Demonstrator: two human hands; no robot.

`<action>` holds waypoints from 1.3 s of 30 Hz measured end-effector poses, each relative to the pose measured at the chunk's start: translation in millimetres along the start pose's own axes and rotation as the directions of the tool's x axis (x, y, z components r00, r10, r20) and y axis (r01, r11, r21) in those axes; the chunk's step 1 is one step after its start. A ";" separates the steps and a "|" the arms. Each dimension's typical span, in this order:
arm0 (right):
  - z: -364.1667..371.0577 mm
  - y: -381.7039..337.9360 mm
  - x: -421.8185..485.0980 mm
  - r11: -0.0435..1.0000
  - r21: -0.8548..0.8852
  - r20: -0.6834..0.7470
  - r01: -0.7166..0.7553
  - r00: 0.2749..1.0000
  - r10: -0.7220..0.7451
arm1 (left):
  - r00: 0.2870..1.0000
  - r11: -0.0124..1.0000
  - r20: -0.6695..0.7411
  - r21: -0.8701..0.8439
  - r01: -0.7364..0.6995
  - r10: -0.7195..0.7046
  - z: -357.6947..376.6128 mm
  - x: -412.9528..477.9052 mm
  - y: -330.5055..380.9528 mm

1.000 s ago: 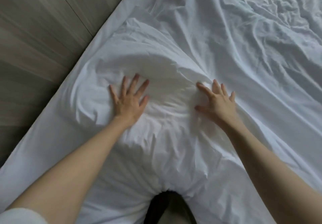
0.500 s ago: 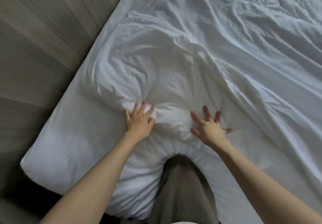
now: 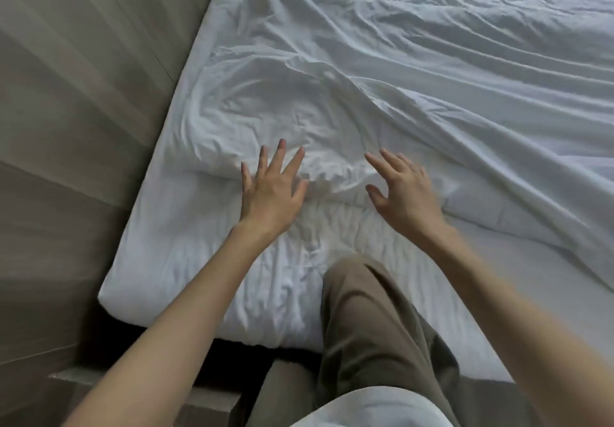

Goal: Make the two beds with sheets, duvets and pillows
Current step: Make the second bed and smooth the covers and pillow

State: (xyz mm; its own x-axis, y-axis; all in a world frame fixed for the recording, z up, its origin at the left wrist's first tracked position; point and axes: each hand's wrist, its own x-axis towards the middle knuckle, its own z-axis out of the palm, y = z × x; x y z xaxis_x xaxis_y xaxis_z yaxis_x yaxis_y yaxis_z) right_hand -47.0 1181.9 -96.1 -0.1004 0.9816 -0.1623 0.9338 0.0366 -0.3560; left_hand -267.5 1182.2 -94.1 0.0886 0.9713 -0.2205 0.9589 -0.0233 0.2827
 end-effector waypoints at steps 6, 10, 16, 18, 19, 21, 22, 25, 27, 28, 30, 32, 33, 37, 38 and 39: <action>-33.3 19.5 -83.8 0.997 0.042 -0.071 -0.067 0.995 0.070 | 0.986 0.981 0.055 0.100 -0.165 0.160 0.9 -55.0 61.5; -52.9 42.4 -140.3 0.995 0.074 -0.208 -0.074 0.974 0.088 | 0.968 0.954 0.042 0.163 -0.253 0.249 4.5 -88.2 105.1; -74.2 97.0 -218.7 0.988 0.042 -0.241 -0.150 0.958 0.156 | 0.939 0.928 0.041 0.142 -0.343 0.341 13.9 -143.6 179.9; -82.9 122.5 -246.7 0.983 0.037 -0.256 -0.177 0.950 0.181 | 0.926 0.913 0.059 0.150 -0.378 0.374 22.8 -161.3 210.1; -87.8 137.1 -262.3 0.981 0.037 -0.263 -0.191 0.945 0.194 | 0.920 0.908 0.070 0.152 -0.391 0.385 28.7 -170.7 227.1; -98.1 170.3 -296.0 0.976 0.032 -0.277 -0.217 0.936 0.217 | 0.910 0.897 0.082 0.157 -0.414 0.406 43.1 -190.8 264.7; -103.4 189.1 -313.8 0.973 0.027 -0.283 -0.228 0.932 0.226 | 0.905 0.892 0.085 0.157 -0.424 0.416 51.4 -201.5 285.7; -120.4 251.1 -370.9 0.964 0.048 -0.290 -0.261 0.920 0.263 | 0.899 0.892 0.083 0.112 -0.438 0.431 79.1 -235.9 354.0; -131.7 291.1 -410.8 0.956 0.055 -0.296 -0.288 0.910 0.291 | 0.895 0.892 0.084 0.086 -0.444 0.438 97.5 -259.9 399.7; -136.8 310.0 -430.0 0.950 0.055 -0.295 -0.306 0.904 0.309 | 0.892 0.889 0.087 0.082 -0.450 0.444 106.4 -271.1 421.8; -145.7 345.8 -464.9 0.937 0.065 -0.293 -0.344 0.891 0.347 | 0.879 0.878 0.106 0.072 -0.474 0.465 121.9 -290.2 463.8; -152.7 378.0 -494.0 0.922 0.077 -0.293 -0.380 0.875 0.385 | 0.855 0.853 0.120 0.081 -0.515 0.505 133.8 -304.5 502.1; -155.5 392.9 -506.3 0.915 0.074 -0.292 -0.396 0.869 0.400 | 0.842 0.839 0.130 0.091 -0.537 0.524 139.0 -310.0 519.8; -163.7 445.8 -536.2 0.887 0.074 -0.280 -0.456 0.844 0.457 | 0.807 0.807 0.179 0.088 -0.583 0.563 159.3 -320.4 578.6; -164.7 458.9 -539.1 0.880 0.083 -0.277 -0.467 0.838 0.470 | 0.798 0.799 0.188 0.086 -0.595 0.573 165.2 -320.1 590.4; -165.4 472.3 -541.2 0.875 0.089 -0.269 -0.476 0.834 0.481 | 0.788 0.792 0.201 0.081 -0.606 0.582 171.5 -318.6 601.7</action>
State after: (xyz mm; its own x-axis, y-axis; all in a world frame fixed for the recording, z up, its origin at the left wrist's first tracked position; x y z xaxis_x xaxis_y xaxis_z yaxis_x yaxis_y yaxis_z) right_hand 505.2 699.0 -24.2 0.4577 0.8871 -0.0591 0.8345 -0.4516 -0.3159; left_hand 327.5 818.2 -13.8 0.6821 0.7043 -0.1969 0.7274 -0.6259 0.2813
